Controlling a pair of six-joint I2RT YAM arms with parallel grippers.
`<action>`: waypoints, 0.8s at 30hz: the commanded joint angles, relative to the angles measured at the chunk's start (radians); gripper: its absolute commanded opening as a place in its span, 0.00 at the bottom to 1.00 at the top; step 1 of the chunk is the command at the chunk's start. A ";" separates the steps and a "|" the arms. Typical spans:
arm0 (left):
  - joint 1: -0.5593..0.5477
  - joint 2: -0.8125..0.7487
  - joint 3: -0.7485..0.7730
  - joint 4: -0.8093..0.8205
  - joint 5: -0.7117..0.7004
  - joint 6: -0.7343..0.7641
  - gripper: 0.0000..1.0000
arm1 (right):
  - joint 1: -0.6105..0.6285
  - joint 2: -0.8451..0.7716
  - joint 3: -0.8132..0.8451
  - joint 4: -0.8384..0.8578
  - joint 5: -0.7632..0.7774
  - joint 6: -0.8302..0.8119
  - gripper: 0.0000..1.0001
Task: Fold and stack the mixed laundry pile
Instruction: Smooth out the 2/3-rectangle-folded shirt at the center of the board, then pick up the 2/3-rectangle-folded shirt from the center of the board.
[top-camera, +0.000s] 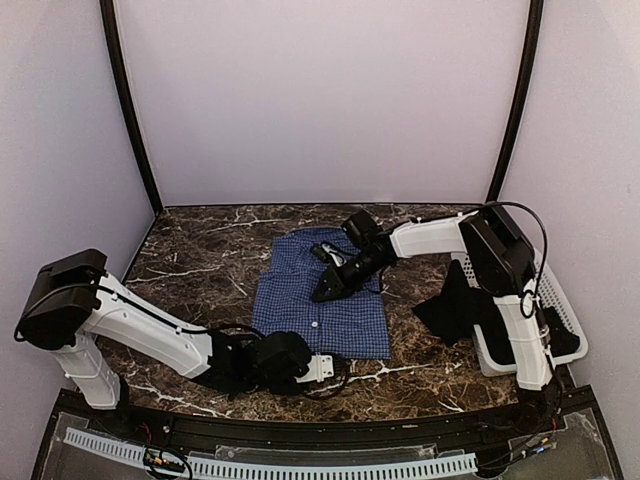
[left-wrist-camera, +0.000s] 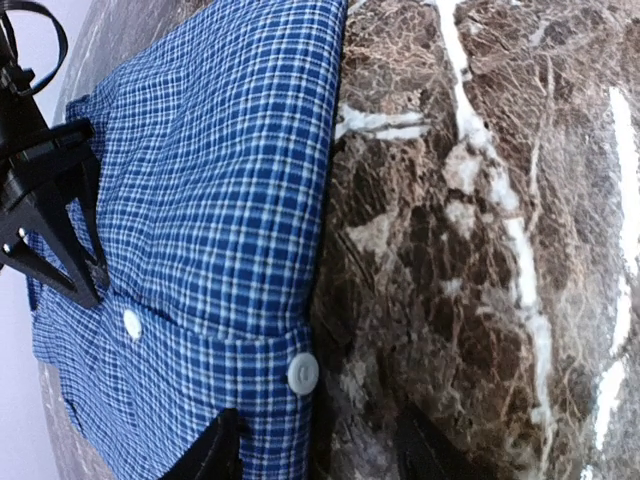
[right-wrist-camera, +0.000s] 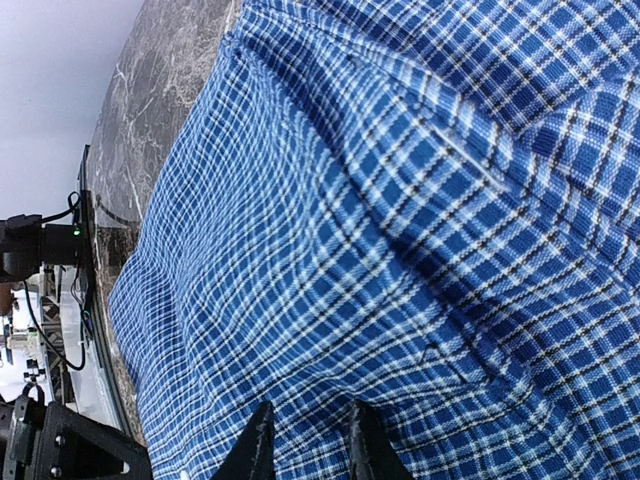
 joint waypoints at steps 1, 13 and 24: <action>-0.027 0.070 0.038 0.097 -0.069 0.108 0.50 | 0.004 0.032 0.015 0.000 0.012 -0.020 0.23; -0.049 0.113 0.054 0.155 -0.246 0.208 0.11 | 0.030 0.015 -0.082 0.024 0.021 -0.036 0.21; -0.132 -0.143 0.187 -0.404 0.067 -0.037 0.00 | 0.088 -0.200 -0.247 0.039 -0.005 -0.023 0.24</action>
